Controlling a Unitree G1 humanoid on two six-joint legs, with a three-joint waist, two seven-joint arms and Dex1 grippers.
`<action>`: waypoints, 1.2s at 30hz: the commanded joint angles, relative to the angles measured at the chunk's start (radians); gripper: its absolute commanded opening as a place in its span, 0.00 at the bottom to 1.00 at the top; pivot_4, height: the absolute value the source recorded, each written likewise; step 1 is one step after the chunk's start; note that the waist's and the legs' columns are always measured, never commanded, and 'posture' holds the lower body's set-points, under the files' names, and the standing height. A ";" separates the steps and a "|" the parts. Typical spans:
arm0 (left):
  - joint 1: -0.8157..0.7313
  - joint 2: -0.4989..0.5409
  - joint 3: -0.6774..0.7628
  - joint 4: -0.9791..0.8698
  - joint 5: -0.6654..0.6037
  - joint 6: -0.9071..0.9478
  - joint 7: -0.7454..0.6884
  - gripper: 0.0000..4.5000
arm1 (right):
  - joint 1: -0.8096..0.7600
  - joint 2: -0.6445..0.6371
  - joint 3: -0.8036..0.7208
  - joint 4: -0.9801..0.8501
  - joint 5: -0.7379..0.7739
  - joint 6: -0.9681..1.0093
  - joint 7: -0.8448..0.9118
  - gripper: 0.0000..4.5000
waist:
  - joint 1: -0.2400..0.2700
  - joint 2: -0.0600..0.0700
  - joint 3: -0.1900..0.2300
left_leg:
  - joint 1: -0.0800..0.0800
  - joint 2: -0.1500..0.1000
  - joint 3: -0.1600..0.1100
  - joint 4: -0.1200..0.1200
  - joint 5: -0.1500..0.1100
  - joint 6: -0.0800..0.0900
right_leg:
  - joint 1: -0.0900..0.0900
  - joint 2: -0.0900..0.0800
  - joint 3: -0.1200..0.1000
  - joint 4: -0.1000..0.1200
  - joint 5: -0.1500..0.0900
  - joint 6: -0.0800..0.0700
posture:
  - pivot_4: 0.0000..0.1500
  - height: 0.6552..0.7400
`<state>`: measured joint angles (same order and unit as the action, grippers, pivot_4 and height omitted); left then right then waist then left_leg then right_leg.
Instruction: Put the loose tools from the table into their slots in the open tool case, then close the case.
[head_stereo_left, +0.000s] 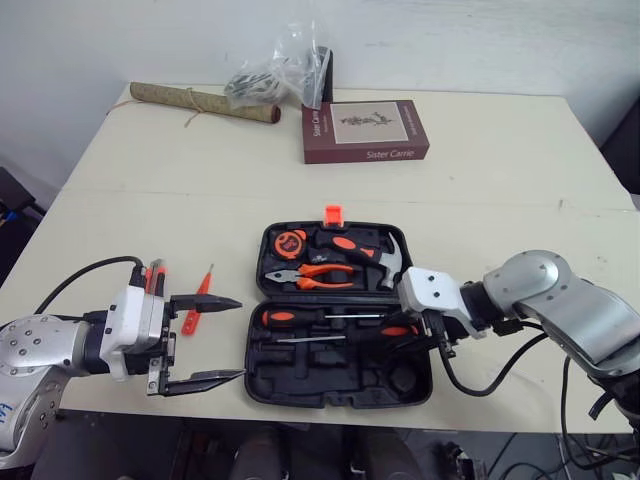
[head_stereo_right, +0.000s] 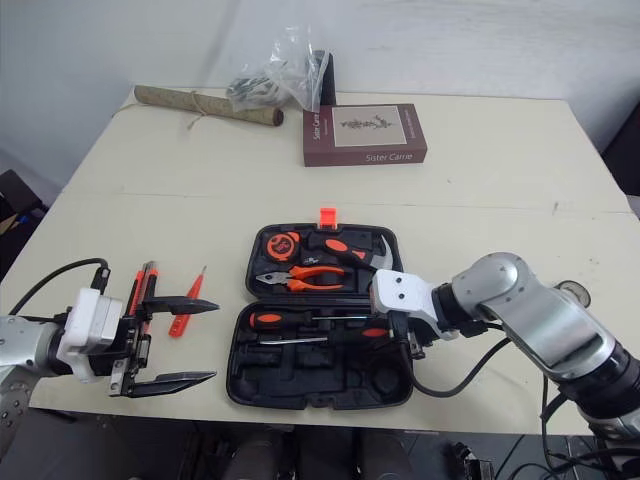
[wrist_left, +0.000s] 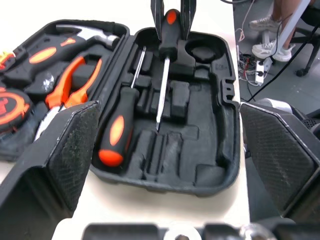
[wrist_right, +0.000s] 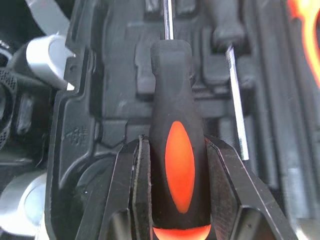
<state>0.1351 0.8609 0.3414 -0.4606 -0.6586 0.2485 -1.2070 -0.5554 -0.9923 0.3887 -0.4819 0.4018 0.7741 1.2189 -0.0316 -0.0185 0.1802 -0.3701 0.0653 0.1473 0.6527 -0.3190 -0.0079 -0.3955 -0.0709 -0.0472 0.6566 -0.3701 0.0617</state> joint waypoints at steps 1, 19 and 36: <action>0.003 -0.011 0.016 -0.036 0.006 -0.031 0.011 1.00 | 0.002 -0.001 -0.001 -0.044 -0.012 0.031 -0.013 0.23 | 0.000 0.000 0.000 | 0.000 0.000 0.000 0.001 0.000 0.001 | 0.000 -0.001 0.000 0.000 0.000 0.000 | 1.00 1.00; -0.010 -0.015 -0.022 -0.070 0.014 -0.009 0.053 1.00 | 0.013 0.019 0.032 0.037 -0.098 0.044 -0.038 0.23 | -0.001 -0.001 0.000 | 0.000 -0.001 -0.001 0.003 0.000 0.002 | 0.002 -0.001 -0.001 0.001 0.000 0.000 | 1.00 1.00; -0.009 -0.021 0.011 -0.105 -0.013 0.044 0.120 1.00 | -0.064 -0.052 -0.055 0.066 -0.062 -0.021 0.130 0.73 | -0.004 0.000 0.000 | 0.000 -0.001 -0.001 0.005 -0.001 0.002 | 0.002 -0.001 -0.002 0.003 0.000 0.000 | 1.00 1.00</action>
<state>0.1202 0.8404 0.3208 -0.5323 -0.6493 0.2954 -1.0929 -0.6069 -1.0273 0.3741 -0.4145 0.3180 0.7630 1.3260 -0.0352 -0.0190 0.1798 -0.3699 0.0646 0.1465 0.6573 -0.3196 -0.0060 -0.3936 -0.0718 -0.0488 0.6595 -0.3701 0.0618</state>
